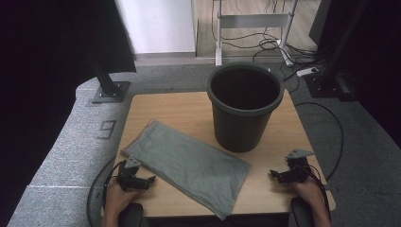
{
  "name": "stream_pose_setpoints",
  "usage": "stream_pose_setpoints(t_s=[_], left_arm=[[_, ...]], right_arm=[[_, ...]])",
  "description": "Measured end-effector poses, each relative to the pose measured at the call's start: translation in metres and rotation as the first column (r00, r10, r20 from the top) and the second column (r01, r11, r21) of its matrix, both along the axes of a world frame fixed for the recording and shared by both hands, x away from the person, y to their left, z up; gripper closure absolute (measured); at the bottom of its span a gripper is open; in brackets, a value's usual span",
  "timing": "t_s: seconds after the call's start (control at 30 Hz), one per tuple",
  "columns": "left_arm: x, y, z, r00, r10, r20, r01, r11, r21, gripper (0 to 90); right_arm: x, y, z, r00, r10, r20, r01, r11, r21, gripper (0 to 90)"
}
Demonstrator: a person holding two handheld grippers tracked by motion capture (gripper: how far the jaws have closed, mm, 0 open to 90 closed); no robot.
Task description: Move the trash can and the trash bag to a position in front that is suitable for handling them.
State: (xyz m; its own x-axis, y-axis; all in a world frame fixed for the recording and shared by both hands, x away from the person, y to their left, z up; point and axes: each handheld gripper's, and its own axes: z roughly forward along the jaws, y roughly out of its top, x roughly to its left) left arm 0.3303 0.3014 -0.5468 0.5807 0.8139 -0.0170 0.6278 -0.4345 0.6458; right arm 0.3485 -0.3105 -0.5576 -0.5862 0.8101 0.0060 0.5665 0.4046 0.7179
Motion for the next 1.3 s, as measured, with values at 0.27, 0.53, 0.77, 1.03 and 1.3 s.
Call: stream_pose_setpoints(t_s=[0.27,0.53,0.77,1.03,1.3], left_arm=[[0.0,0.0,0.0,1.0,0.0,0.0,0.0,1.0,-0.001,0.0],[0.0,-0.001,0.0,1.0,0.007,0.0,-0.007,1.0,-0.001,0.0],[-0.001,-0.001,0.0,0.9999,0.013,0.001,-0.013,0.9999,-0.001,0.0],[-0.001,-0.001,0.0,0.9999,0.015,0.001,-0.015,0.9999,-0.001,0.0],[-0.001,-0.001,0.0,0.9999,0.016,0.002,-0.016,0.9999,-0.001,0.0]], right_arm=[[-0.001,0.003,0.0,0.9994,-0.034,-0.001,0.034,0.999,0.0,0.0],[-0.001,0.004,0.0,0.9992,-0.039,-0.001,0.039,0.999,0.001,0.0],[0.004,0.003,0.004,0.9974,-0.057,-0.043,0.059,0.998,0.037,0.0],[0.034,0.011,0.032,0.9941,-0.109,0.001,0.108,0.993,0.044,0.0],[0.072,0.017,0.054,0.9844,-0.174,0.022,0.173,0.984,0.04,0.0]])
